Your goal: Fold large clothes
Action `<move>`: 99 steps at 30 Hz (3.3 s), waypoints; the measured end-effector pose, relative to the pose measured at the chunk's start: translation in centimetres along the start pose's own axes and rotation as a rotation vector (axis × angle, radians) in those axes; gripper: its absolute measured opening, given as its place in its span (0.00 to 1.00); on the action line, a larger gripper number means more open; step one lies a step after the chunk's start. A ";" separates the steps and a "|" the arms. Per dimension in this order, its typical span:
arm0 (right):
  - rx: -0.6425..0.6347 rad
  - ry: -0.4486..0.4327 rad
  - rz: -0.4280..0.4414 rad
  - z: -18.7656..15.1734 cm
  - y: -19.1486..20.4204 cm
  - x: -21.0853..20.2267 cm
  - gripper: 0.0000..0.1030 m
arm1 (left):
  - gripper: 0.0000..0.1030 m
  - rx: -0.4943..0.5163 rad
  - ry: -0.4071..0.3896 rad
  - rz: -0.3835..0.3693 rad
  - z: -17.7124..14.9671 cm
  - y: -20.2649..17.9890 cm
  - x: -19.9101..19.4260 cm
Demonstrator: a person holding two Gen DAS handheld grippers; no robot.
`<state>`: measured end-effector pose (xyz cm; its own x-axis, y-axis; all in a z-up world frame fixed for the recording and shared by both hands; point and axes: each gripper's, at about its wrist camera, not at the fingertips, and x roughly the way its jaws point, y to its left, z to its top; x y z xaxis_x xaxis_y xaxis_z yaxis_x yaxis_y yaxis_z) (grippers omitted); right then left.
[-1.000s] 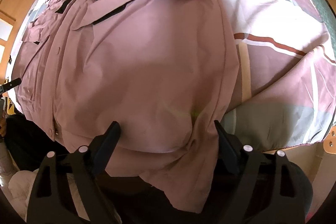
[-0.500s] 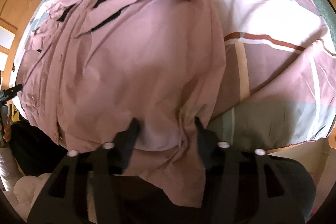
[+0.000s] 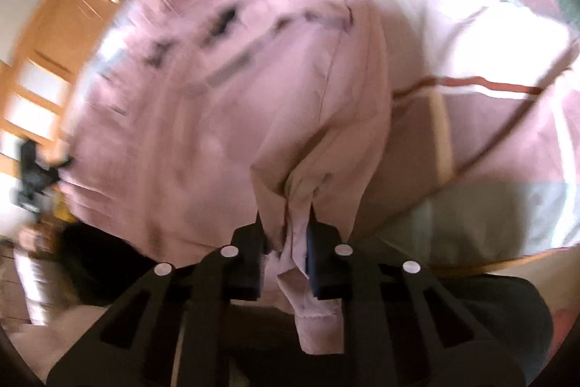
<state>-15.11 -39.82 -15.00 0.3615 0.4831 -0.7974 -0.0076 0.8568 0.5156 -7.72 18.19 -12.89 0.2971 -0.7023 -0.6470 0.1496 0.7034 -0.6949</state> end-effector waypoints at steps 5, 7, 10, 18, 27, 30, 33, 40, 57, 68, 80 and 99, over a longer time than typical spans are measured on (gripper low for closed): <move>0.061 -0.162 0.293 4.9 1.0 -3.2 0.15 | 0.48 -0.054 -0.183 -0.320 2.2 0.7 -2.8; 0.046 -0.225 0.359 7.4 2.2 -4.1 0.15 | 0.48 -0.049 -0.194 -0.295 4.0 0.4 -2.3; 0.032 -0.314 0.413 11.8 3.8 -4.7 0.14 | 0.49 -0.059 -0.196 -0.305 6.4 0.1 -1.2; -0.003 -0.270 0.489 14.5 3.3 -2.7 0.14 | 0.98 -0.059 -0.029 -0.058 6.5 0.3 0.9; -0.070 -0.145 0.400 9.9 2.7 -1.1 0.25 | 0.98 -0.118 0.206 0.290 2.8 2.5 4.7; -0.040 -0.120 0.401 9.6 1.9 -0.9 0.31 | 0.98 -0.162 0.219 0.371 2.7 3.6 5.4; -0.053 -0.103 0.380 9.2 1.9 -0.9 0.42 | 0.98 -0.152 0.226 0.391 2.8 3.4 5.7; -0.110 -0.016 0.222 7.0 2.2 0.2 0.91 | 0.98 -0.181 0.234 0.391 2.0 3.6 5.9; 0.020 -0.253 0.440 15.5 3.0 -2.6 0.14 | 0.56 -0.077 -0.066 -0.524 9.0 -4.3 4.4; 0.668 -0.410 0.282 30.8 -10.5 7.5 0.15 | 0.93 -0.139 -0.606 -0.226 19.8 -1.5 2.4; 0.623 -0.405 0.459 31.8 -10.5 4.7 0.77 | 0.98 0.299 -0.191 0.082 19.3 -12.5 17.1; -0.394 -0.358 -0.338 31.5 22.4 14.5 0.85 | 0.98 0.112 -0.330 0.214 20.7 -8.4 15.4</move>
<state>19.33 -19.34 -5.13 0.6929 0.1425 -0.7068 -0.1566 0.9866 0.0453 15.11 3.69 -10.55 0.6162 -0.4790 -0.6251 0.1479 0.8500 -0.5056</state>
